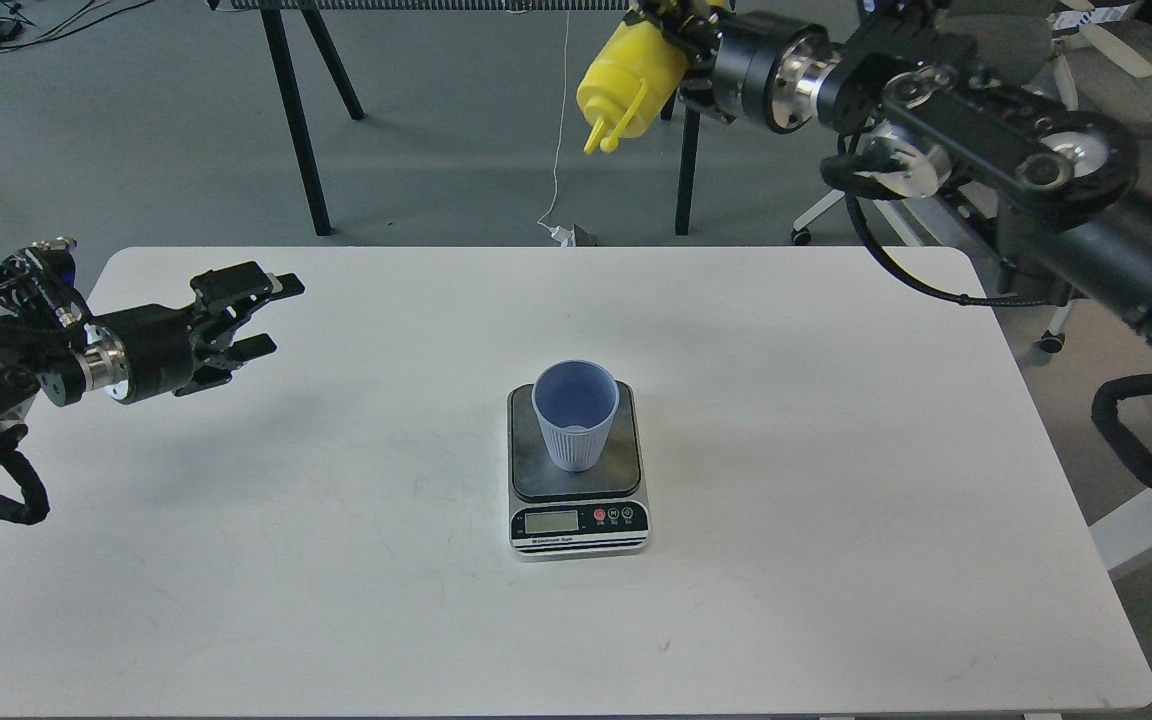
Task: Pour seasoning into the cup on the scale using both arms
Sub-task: 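Bring the bottle back down toward its original spot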
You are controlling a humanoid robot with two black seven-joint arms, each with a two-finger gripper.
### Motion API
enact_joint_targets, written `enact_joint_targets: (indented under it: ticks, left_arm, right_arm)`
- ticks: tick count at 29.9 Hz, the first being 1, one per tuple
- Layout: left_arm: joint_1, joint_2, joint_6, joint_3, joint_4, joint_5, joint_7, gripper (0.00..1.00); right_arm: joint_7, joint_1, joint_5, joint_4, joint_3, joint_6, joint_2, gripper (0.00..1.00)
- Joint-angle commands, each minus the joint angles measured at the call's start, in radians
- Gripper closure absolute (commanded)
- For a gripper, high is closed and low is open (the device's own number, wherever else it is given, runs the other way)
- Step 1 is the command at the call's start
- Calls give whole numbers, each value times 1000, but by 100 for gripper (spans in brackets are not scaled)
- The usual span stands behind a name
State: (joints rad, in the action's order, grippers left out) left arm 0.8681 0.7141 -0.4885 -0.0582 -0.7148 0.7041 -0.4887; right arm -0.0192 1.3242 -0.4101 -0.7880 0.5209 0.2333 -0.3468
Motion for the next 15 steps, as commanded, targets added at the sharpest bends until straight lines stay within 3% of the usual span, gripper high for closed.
enact_joint_targets:
  ticks: [1,8,15]
  left_arm:
    - [0,2,0,0,0,0,0,1]
    - [-3,2,0,4,0,3,0,1]
    - [-9,-1,0,8,0,5,0,1]
  right_arm:
    - [-28,-40,331,-53,145,38,-161,99]
    - [-18,-386,916,-200,333,255,-412,99]
    - [-13,-870,1298,-344,579,255,-403,98]
